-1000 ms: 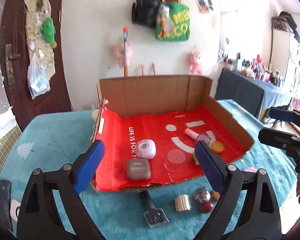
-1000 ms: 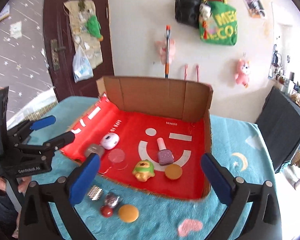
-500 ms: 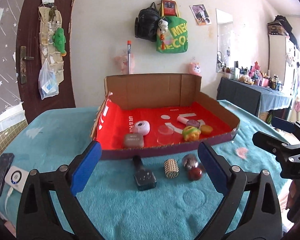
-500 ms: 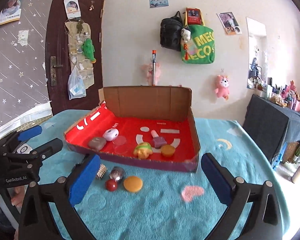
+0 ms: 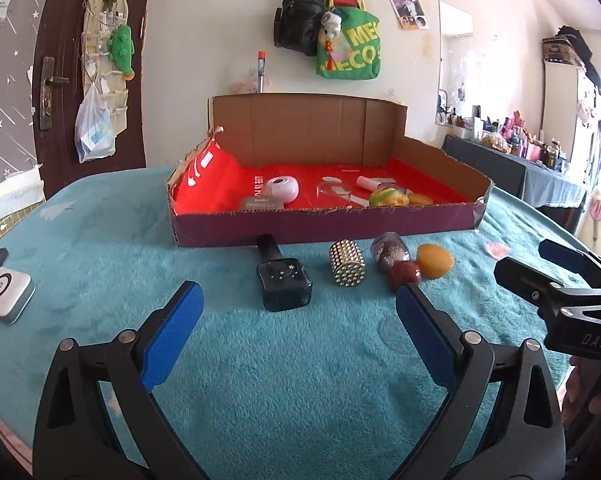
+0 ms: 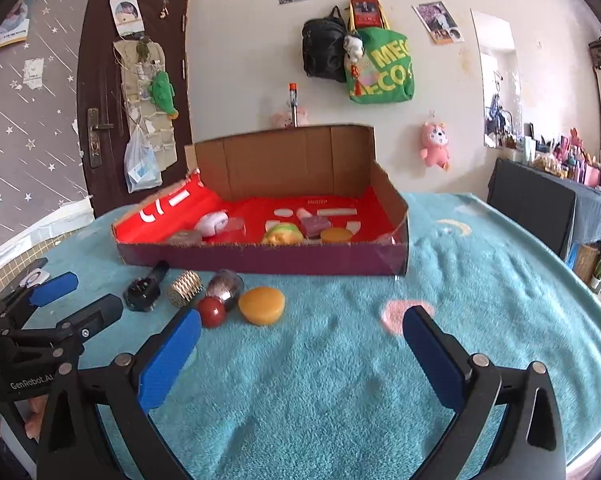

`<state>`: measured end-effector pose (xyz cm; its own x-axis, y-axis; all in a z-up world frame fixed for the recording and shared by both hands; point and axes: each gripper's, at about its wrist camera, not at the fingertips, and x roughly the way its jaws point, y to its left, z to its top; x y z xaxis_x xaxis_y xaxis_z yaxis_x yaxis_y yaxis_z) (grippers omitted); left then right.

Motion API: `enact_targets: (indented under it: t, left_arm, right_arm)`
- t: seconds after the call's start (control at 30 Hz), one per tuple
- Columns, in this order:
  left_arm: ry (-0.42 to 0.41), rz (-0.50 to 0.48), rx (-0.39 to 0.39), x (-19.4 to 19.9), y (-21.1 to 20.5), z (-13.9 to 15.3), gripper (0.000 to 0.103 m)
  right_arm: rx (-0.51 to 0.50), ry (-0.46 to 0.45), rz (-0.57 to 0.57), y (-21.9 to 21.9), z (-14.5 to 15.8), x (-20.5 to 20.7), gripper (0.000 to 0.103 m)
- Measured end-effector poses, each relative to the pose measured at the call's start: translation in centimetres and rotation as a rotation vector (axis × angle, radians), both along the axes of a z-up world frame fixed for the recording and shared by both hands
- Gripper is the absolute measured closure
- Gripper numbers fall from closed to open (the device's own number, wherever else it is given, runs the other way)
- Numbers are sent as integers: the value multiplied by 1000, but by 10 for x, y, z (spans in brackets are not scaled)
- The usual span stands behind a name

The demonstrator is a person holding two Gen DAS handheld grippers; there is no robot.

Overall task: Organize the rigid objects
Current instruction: 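Withdraw both tools from the box back over the table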

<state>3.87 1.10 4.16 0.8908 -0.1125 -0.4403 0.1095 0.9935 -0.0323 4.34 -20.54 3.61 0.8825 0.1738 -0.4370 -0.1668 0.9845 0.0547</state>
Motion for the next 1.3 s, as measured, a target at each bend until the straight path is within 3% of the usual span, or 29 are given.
enact_targets:
  t: [0.23, 0.9, 1.3]
  left_arm:
    - [10, 7, -20, 2, 3, -4, 5]
    - [51, 11, -9, 7, 3, -5, 4]
    - [233, -5, -37, 37, 9, -2, 5]
  right_arm:
    - [-14, -1, -38, -2, -13, 4, 0]
    - [-15, 6, -34, -1, -16, 6, 0]
    - [2, 125, 11, 0, -6, 27, 0]
